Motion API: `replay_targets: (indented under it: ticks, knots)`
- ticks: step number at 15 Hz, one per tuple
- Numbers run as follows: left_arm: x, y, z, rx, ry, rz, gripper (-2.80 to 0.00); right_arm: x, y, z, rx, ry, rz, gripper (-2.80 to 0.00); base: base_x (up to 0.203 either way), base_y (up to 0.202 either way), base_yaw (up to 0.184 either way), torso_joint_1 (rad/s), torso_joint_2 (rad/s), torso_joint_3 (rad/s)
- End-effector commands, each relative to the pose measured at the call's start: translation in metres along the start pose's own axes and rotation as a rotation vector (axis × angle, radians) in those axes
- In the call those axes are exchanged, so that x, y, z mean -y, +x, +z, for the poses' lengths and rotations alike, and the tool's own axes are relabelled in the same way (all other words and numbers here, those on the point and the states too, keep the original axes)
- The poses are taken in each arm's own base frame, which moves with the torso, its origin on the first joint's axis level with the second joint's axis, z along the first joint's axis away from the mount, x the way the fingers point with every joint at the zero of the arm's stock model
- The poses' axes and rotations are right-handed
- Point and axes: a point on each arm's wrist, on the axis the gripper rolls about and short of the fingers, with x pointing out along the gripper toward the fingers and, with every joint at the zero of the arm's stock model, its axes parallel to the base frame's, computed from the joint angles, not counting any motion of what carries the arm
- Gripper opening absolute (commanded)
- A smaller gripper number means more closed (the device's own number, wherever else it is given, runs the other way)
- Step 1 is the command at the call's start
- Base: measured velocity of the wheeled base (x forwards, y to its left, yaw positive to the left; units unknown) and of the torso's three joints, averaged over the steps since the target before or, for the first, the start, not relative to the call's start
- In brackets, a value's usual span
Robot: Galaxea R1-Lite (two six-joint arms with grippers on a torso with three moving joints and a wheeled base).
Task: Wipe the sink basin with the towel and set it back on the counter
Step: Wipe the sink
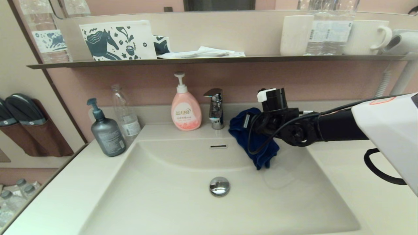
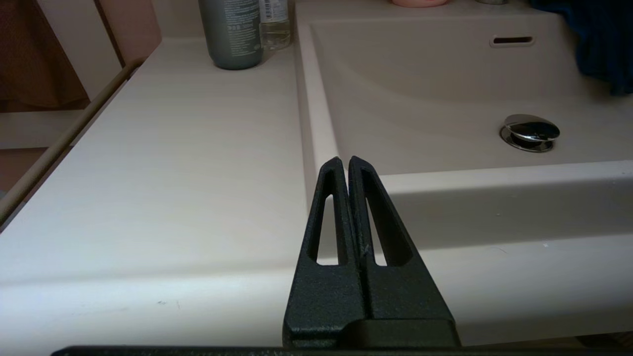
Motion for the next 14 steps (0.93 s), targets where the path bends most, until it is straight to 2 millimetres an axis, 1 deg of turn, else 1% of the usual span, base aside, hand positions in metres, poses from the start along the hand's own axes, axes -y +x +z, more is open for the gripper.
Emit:
replay_targets:
  ticks: [1,4,7,8,11,14]
  knots:
    - [0.0,0.0,0.0,-0.001,0.001,0.0,-2.8,0.007,0.016,-0.018,0.031,-0.033,0.014,-2.8,0.0,0.0,0.0,0.0,0.0,0.0]
    - [0.0,0.0,0.0,-0.001,0.0,0.0,-2.8,0.015,0.015,-0.028,0.138,-0.157,0.05,-2.8,0.0,0.0,0.0,0.0,0.0,0.0]
    - [0.0,0.0,0.0,-0.001,0.0,0.0,-2.8,0.027,0.013,-0.042,0.169,-0.212,0.05,-2.8,0.0,0.0,0.0,0.0,0.0,0.0]
    - [0.0,0.0,0.0,-0.001,0.0,0.0,-2.8,0.029,0.013,-0.042,0.175,-0.232,0.044,-2.8,0.0,0.0,0.0,0.0,0.0,0.0]
    - [0.0,0.0,0.0,-0.002,0.0,0.0,-2.8,0.048,0.017,-0.033,0.189,-0.274,-0.002,-2.8,0.0,0.0,0.0,0.0,0.0,0.0]
    - [0.0,0.0,0.0,-0.001,0.001,0.0,-2.8,0.077,0.016,-0.031,0.233,-0.337,-0.077,-2.8,0.0,0.0,0.0,0.0,0.0,0.0]
